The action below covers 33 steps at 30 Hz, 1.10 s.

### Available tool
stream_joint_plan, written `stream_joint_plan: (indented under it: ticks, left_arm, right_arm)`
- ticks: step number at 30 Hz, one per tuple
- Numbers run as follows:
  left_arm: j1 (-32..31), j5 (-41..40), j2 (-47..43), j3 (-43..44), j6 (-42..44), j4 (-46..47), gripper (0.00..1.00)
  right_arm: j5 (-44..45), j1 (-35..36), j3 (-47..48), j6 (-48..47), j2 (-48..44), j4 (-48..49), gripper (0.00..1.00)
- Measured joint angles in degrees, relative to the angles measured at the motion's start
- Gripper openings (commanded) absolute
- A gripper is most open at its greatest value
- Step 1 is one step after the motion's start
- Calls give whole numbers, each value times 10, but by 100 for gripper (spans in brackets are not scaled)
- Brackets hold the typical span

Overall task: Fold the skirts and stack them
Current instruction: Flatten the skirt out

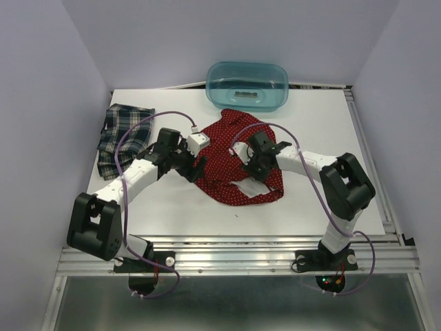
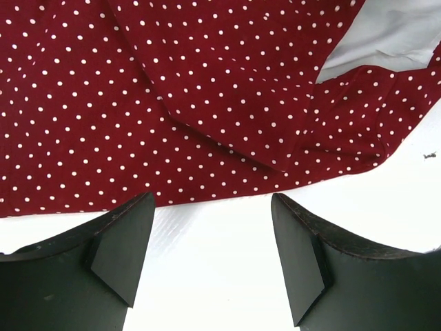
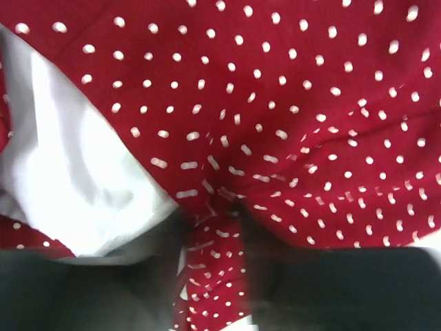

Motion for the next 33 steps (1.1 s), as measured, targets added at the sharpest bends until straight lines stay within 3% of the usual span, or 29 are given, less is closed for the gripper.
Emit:
stream_joint_plan:
  ticks: [2,10,18,26,33]
  left_arm:
    - [1,0,0,0,3,0,79]
    - [-8,-16,-8,0,60,-16,79]
    - [-127,-56,-50,0,180,-27,67]
    - [-245,-98,70,46,198,-17,61]
    - [-269,-110,131,66,168,-2,50]
  right_arm:
    - [9,1,0,3,2,1,1]
    - [70,-12,61,49,-33,-1,1]
    - [97,-113,122,151,-151,22,1]
    - [127,-117,37,223,-158,20,1]
    - [153,-117,-20,236,-159,14,1]
